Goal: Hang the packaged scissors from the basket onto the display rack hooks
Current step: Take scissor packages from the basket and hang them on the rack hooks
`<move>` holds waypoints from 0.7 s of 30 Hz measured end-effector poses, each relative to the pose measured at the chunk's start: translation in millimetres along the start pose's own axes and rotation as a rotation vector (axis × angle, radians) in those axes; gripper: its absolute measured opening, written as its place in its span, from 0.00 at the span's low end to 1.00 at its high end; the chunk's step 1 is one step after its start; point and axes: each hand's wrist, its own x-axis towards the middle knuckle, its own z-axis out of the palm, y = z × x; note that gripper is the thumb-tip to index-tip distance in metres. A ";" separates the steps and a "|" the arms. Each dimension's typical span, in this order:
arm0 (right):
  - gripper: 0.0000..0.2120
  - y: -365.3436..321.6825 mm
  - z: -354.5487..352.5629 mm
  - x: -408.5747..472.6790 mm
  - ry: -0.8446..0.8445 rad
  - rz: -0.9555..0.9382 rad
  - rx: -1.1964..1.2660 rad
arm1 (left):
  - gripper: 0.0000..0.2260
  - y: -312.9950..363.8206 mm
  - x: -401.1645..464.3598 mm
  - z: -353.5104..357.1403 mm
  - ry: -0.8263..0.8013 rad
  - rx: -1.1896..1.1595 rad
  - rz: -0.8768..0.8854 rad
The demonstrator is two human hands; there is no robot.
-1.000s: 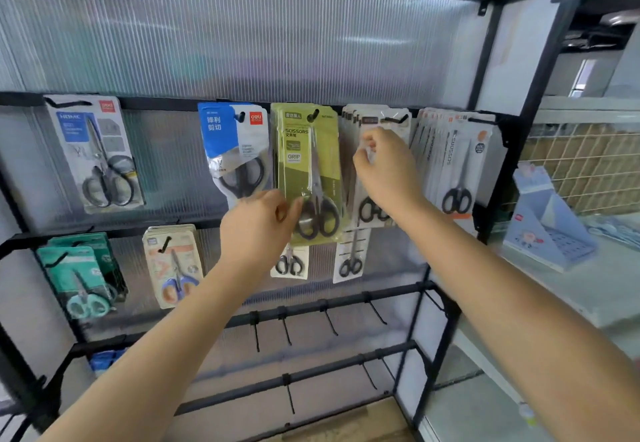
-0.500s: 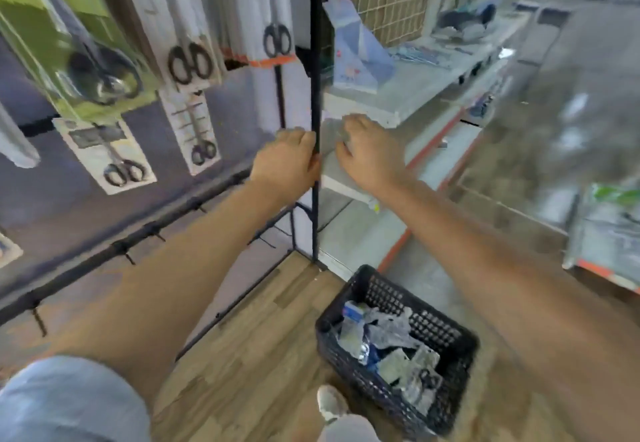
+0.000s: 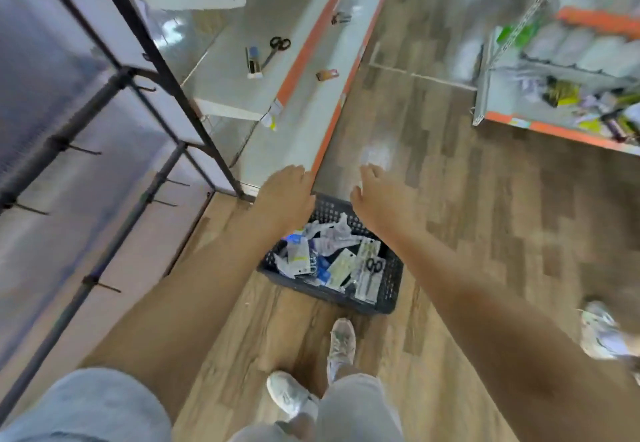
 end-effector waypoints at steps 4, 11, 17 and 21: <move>0.17 43.9 54.5 -4.8 -0.164 0.079 0.028 | 0.14 17.4 15.4 56.9 -0.126 -0.025 -0.029; 0.17 99.5 174.3 -11.4 -0.358 0.109 -0.031 | 0.12 16.8 26.3 178.1 -0.369 -0.086 0.055; 0.22 129.9 288.3 -43.4 -0.522 0.271 0.038 | 0.15 11.7 40.1 309.5 -0.531 -0.037 0.108; 0.19 149.6 358.8 -41.1 -0.513 0.491 0.150 | 0.16 5.5 55.1 383.8 -0.578 -0.040 0.128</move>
